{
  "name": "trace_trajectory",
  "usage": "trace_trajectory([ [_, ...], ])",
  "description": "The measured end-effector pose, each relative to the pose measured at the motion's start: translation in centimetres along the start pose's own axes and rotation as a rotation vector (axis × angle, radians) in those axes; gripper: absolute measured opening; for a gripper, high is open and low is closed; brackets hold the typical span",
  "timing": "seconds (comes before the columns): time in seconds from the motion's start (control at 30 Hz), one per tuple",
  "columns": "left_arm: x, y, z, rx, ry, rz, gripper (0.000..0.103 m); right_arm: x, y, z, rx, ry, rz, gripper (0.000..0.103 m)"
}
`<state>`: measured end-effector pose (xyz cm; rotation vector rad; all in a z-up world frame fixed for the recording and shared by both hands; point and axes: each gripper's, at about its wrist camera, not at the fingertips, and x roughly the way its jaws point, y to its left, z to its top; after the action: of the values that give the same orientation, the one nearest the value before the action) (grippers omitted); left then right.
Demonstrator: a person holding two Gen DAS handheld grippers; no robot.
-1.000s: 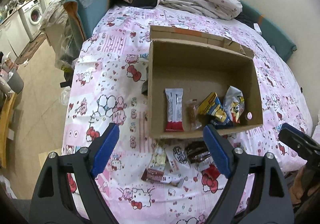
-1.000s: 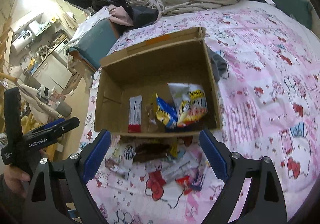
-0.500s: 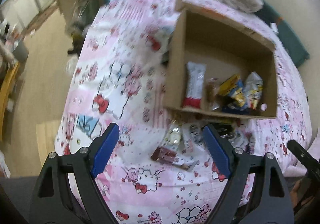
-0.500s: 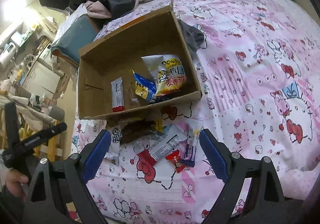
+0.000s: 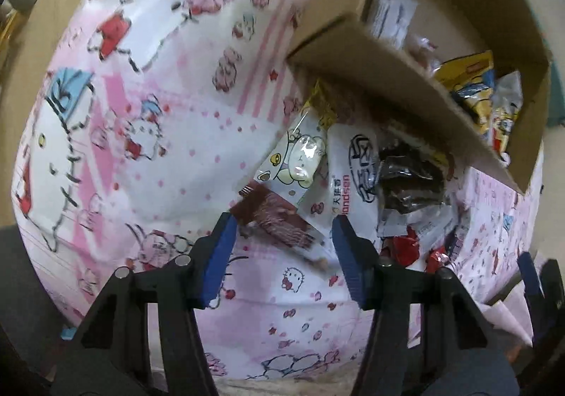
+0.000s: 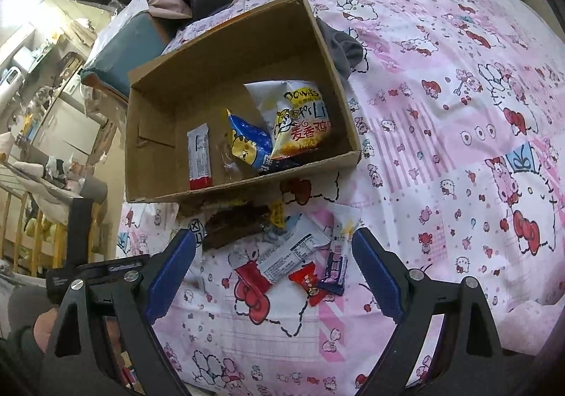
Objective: Organize snacks
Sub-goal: 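Grasp a brown chocolate wafer with the left gripper while the right grasps a white bar, then carry both bars over the box and open both grippers to drop them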
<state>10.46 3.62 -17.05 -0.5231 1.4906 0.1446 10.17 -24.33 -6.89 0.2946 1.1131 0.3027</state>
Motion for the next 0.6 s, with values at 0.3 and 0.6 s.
trace_trajectory([
  [0.3, 1.4, -1.9, -1.2, 0.132, 0.023, 0.14, 0.015, 0.0, -1.9, 0.2, 0.073, 0.009, -0.002, 0.092],
  [0.6, -1.5, -1.5, -2.6, 0.176, -0.023, 0.134, 0.013, 3.0, -5.8, -0.1, 0.235, 0.165, -0.026, 0.053],
])
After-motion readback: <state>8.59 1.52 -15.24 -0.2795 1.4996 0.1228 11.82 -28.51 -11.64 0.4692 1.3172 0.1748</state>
